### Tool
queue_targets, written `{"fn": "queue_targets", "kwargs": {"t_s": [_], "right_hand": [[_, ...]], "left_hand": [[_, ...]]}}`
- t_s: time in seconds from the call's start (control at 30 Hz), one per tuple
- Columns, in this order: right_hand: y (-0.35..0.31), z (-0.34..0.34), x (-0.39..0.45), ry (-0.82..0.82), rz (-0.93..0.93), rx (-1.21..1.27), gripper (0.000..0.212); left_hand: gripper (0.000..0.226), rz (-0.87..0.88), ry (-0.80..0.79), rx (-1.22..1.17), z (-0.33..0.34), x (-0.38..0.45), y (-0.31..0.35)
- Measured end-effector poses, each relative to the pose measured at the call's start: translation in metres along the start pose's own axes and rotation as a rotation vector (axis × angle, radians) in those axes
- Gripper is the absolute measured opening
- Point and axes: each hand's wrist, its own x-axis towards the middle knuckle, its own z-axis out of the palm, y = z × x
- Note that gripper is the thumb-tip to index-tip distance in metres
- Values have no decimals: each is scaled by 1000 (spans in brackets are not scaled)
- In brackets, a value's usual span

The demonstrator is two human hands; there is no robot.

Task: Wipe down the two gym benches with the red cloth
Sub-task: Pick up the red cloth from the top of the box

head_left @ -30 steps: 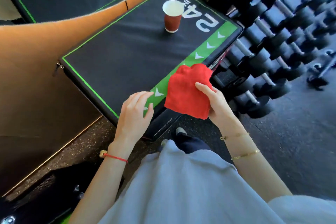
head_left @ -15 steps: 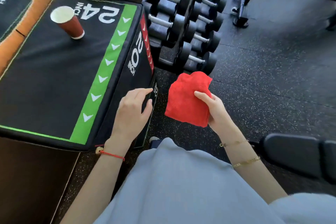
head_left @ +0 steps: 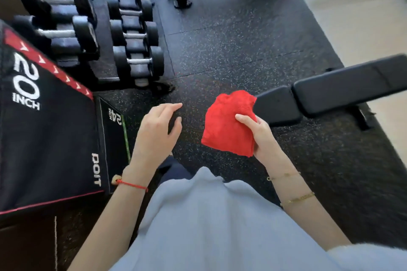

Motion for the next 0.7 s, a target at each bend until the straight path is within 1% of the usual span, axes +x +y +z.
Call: {"fn": "queue_targets", "kwargs": {"t_s": [0.13, 0.33, 0.53, 0.7], "right_hand": [[-8, -62, -13, 123, -30, 41, 14], [-23, -121, -13, 259, -50, 112, 24], [-48, -174, 13, 284, -64, 126, 24], [-76, -218, 58, 286, -30, 82, 25]], "left_hand": [[32, 97, -68, -30, 39, 12, 46], [31, 207, -160, -33, 90, 45, 92], [32, 269, -218, -43, 142, 89, 130], [34, 247, -213, -51, 187, 131, 161]]}}
